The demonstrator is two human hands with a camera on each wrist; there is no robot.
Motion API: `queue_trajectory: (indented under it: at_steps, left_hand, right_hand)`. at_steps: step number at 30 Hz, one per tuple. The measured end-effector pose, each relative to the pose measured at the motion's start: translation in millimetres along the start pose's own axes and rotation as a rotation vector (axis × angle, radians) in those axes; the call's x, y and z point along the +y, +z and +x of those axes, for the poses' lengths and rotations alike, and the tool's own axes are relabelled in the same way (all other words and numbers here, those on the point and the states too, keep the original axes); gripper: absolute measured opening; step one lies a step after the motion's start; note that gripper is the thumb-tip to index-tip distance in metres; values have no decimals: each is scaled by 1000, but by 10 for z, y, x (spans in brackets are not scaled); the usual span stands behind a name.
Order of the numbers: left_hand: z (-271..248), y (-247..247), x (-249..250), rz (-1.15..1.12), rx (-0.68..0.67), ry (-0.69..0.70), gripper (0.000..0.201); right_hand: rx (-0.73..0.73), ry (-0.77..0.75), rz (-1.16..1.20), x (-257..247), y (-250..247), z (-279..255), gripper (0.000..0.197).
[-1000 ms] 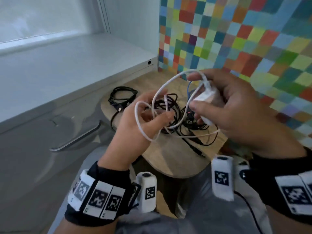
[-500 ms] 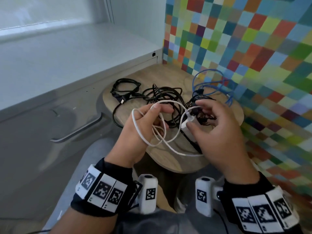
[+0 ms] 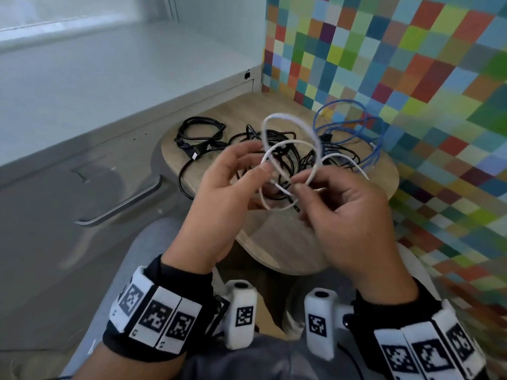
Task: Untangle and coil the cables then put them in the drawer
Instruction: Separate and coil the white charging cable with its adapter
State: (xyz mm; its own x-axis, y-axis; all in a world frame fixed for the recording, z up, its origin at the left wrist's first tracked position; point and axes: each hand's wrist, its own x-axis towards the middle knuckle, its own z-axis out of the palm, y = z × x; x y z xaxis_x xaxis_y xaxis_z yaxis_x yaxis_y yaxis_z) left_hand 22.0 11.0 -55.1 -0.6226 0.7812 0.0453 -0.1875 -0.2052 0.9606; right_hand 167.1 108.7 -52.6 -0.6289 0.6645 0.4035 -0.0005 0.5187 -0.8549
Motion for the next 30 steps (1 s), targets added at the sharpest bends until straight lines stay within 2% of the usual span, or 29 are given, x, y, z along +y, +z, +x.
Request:
queue_trajectory:
  at_steps: [2, 5, 7, 12, 18, 22, 25, 30]
  left_hand:
    - [-10, -9, 25, 135, 74, 107, 38]
    - [-33, 4, 25, 302, 104, 227, 22]
    - [-55, 36, 16, 408, 69, 250, 19]
    - [-90, 99, -12, 592, 51, 282, 34]
    - [-137, 126, 19, 637, -85, 286, 48]
    - [-119, 196, -21, 577, -82, 201, 62]
    - [-90, 149, -26, 467, -19, 146, 63]
    - [-19, -32, 46, 300, 107, 185, 54]
  right_hand:
    - [130, 96, 174, -14, -9, 1, 10]
    - [209, 210, 380, -13, -2, 9, 8]
    - [181, 222, 453, -17, 3, 9, 10]
    - [59, 211, 514, 7, 9, -21, 19]
    - [-33, 200, 490, 33, -27, -21, 23]
    - [-38, 179, 524, 47, -6, -19, 33]
    - [61, 228, 574, 83, -56, 7, 36]
    - [346, 245, 597, 127, -317, 77, 35]
